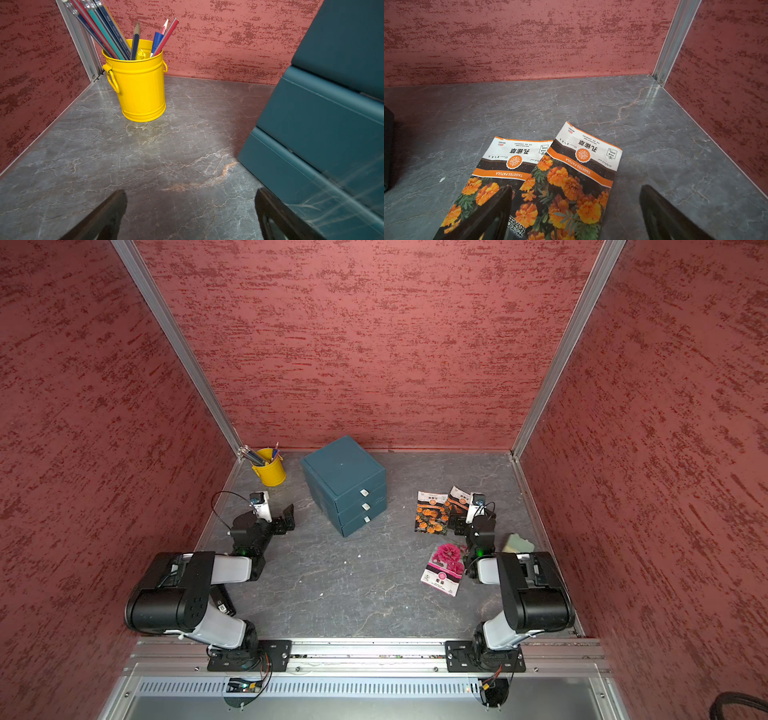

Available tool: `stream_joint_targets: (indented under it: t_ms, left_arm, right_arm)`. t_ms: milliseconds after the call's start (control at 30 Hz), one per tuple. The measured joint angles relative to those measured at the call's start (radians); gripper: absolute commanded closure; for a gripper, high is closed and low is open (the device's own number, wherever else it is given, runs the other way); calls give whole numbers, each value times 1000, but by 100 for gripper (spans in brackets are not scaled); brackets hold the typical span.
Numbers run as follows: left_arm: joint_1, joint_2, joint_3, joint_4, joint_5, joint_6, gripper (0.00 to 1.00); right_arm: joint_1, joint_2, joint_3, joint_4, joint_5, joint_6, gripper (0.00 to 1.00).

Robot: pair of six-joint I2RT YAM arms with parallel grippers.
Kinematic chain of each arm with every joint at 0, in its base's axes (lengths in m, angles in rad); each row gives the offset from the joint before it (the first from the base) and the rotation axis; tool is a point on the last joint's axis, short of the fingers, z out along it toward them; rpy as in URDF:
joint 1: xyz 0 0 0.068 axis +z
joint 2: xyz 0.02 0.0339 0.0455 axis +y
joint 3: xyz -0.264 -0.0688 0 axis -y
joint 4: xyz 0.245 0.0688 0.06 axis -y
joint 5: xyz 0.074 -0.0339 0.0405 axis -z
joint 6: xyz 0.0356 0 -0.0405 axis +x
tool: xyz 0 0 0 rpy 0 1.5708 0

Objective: Take the seed bags out of the drawer
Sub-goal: Reset both arms

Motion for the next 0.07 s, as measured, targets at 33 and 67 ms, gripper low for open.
stream_joint_targets:
  t_ms: [33, 67]
  left_arm:
    - [0, 0, 0, 0, 0, 0, 0]
    - [0, 0, 0, 0, 0, 0, 0]
  right_arm:
    - [0, 0, 0, 0, 1, 0, 1]
    - [0, 0, 0, 0, 2, 0, 1]
